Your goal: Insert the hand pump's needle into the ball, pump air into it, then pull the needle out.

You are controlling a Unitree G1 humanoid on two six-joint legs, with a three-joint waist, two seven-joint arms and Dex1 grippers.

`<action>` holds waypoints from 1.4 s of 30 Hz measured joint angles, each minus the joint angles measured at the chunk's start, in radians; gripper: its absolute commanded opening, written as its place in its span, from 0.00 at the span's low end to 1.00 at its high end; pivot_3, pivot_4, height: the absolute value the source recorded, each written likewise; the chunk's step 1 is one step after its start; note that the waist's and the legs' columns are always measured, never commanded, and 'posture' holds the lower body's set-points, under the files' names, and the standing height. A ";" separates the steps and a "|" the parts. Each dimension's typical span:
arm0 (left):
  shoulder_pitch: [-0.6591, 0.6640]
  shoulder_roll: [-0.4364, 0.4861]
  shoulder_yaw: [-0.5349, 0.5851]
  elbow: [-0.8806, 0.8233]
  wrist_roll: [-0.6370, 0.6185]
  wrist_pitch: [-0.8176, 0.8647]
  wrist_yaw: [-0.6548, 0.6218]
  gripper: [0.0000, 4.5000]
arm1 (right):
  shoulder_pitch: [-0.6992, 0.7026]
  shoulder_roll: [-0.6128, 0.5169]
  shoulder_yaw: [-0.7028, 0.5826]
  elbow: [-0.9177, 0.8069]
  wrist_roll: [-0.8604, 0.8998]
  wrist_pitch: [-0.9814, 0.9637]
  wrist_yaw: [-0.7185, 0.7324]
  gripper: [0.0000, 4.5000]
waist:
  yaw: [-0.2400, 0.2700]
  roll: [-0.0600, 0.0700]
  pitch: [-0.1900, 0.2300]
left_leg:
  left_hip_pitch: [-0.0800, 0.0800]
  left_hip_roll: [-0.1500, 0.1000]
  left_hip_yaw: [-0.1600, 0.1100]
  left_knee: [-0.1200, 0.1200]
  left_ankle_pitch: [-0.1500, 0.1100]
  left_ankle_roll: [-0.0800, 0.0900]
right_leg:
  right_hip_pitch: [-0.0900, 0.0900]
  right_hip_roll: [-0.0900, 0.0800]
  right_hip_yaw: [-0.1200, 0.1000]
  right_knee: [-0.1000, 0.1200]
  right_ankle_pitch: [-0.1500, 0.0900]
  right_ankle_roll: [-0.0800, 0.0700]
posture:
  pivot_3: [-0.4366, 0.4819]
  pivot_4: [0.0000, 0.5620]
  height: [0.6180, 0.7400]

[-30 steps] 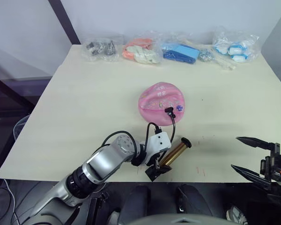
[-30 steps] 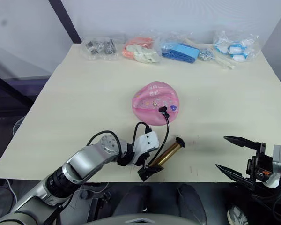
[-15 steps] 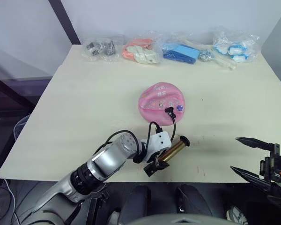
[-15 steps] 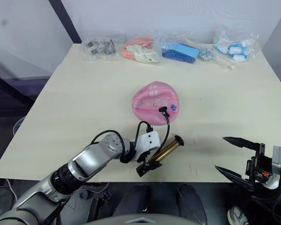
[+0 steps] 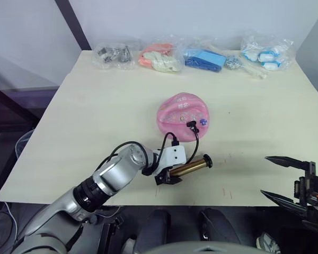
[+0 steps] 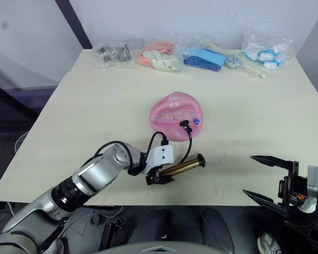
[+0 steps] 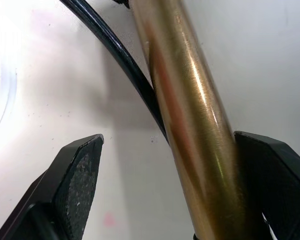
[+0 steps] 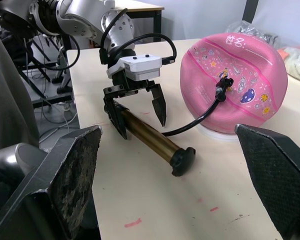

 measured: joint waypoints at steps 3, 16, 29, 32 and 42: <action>0.001 -0.006 0.001 0.000 0.007 -0.009 -0.017 0.86 | 0.001 0.000 0.000 0.000 0.000 0.000 -0.002 1.00 | 0.000 0.000 0.000 | 0.000 0.000 0.000 0.000 0.000 0.000 | 0.000 0.000 0.000 0.000 0.000 0.000 | 0.48 0.27 1.00; 0.017 -0.008 0.100 0.069 -0.015 -0.168 -0.103 0.65 | 0.006 0.007 0.004 -0.034 0.001 0.004 -0.042 1.00 | -0.001 0.000 0.000 | 0.000 0.000 0.000 0.000 0.000 0.000 | 0.000 0.000 0.000 0.001 0.000 0.000 | 0.48 0.27 1.00; 0.023 -0.006 0.205 0.173 -0.052 -0.302 -0.204 0.65 | -0.002 0.045 0.024 -0.121 0.026 0.069 -0.170 1.00 | -0.001 0.000 0.000 | 0.000 0.000 0.000 0.000 0.000 0.000 | 0.000 0.000 0.000 0.002 0.000 0.000 | 0.48 0.27 1.00; 0.031 -0.054 0.210 0.148 -0.084 -0.267 -0.208 0.65 | 0.020 0.046 0.024 -0.121 0.023 0.067 -0.169 1.00 | 0.002 0.000 0.000 | -0.001 0.000 0.000 0.002 -0.001 0.001 | 0.000 0.000 0.000 0.002 0.000 0.000 | 0.48 0.27 1.00; 0.050 -0.023 0.166 -0.019 -0.086 -0.124 -0.205 0.99 | 0.051 0.046 0.023 -0.140 0.022 0.065 -0.170 1.00 | -0.005 0.001 0.000 | 0.002 0.000 0.002 0.001 -0.001 0.001 | 0.000 0.001 0.002 0.005 0.000 0.000 | 0.48 0.27 1.00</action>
